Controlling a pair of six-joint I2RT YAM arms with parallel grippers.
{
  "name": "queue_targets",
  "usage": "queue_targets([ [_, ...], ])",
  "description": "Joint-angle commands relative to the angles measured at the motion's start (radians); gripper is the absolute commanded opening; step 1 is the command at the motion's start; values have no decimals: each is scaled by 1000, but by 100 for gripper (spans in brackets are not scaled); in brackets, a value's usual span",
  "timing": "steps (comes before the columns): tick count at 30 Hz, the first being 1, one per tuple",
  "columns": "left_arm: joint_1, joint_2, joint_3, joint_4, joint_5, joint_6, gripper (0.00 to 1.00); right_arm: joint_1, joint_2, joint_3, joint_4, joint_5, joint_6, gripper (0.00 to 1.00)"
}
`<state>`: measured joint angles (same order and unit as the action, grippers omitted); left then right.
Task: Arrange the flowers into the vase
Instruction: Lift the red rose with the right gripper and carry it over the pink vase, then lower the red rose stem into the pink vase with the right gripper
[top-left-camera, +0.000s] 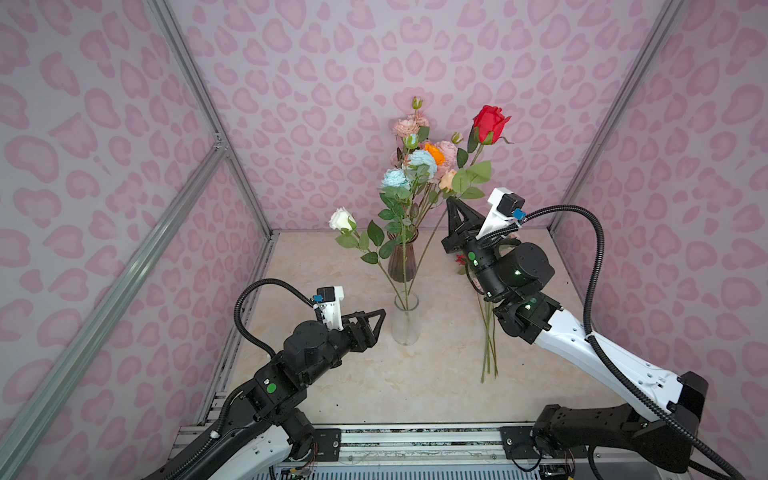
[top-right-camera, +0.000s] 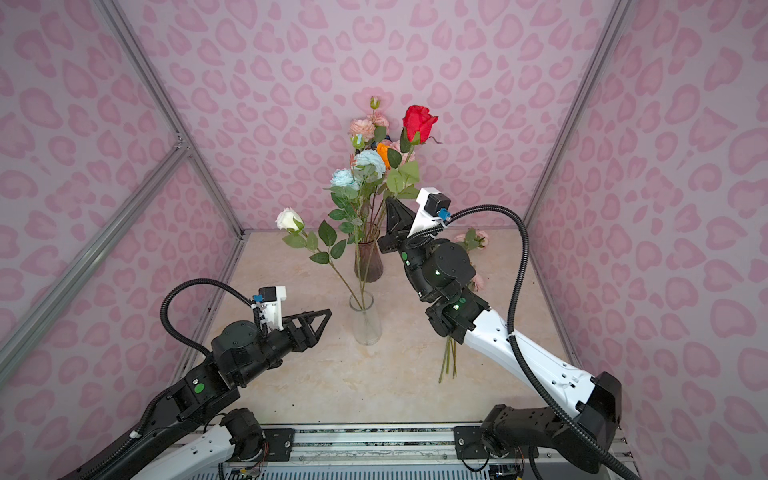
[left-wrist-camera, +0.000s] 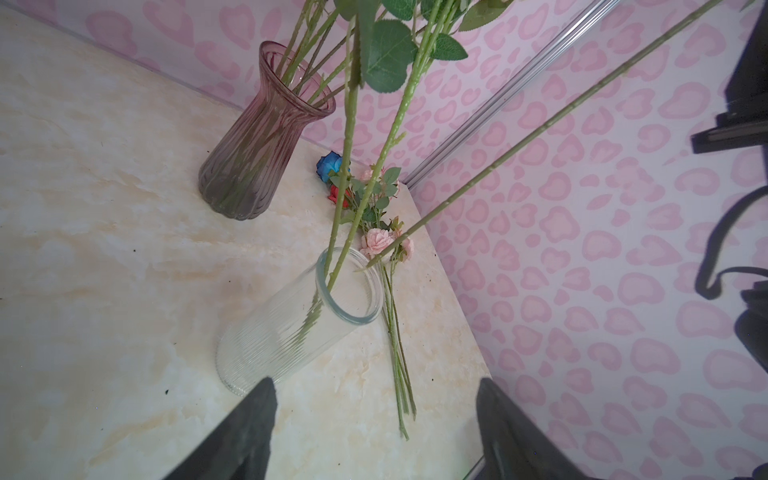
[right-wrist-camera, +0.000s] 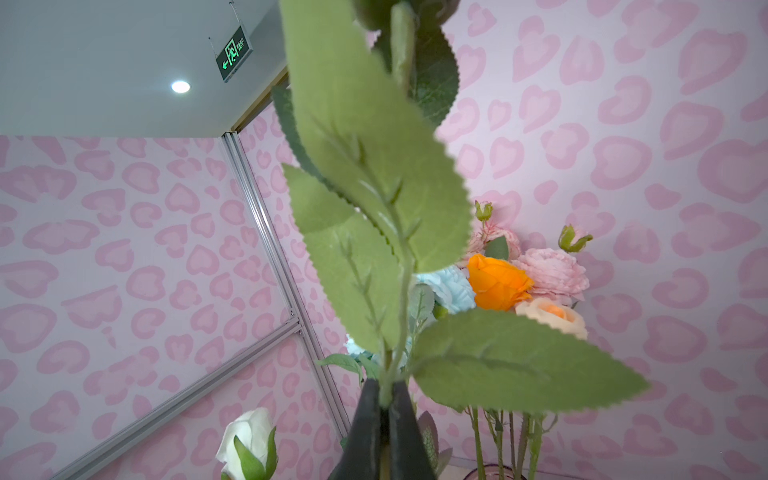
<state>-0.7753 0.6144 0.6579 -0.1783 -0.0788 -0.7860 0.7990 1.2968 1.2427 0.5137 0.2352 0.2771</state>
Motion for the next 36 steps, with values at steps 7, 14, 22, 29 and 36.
queue_targets([
  [7,-1,-26,-6,11,-19,-2,77,42,16,-154,89,60,49,0],
  [14,0,-18,-34,27,-24,-5,77,65,19,-267,60,91,90,2],
  [22,0,-18,-71,39,-21,-21,77,67,79,-298,23,64,144,6],
  [29,0,-32,-89,33,-30,-27,77,77,114,-318,16,61,177,16],
  [36,0,-48,-114,35,-35,-39,77,84,97,-338,-4,62,181,26],
])
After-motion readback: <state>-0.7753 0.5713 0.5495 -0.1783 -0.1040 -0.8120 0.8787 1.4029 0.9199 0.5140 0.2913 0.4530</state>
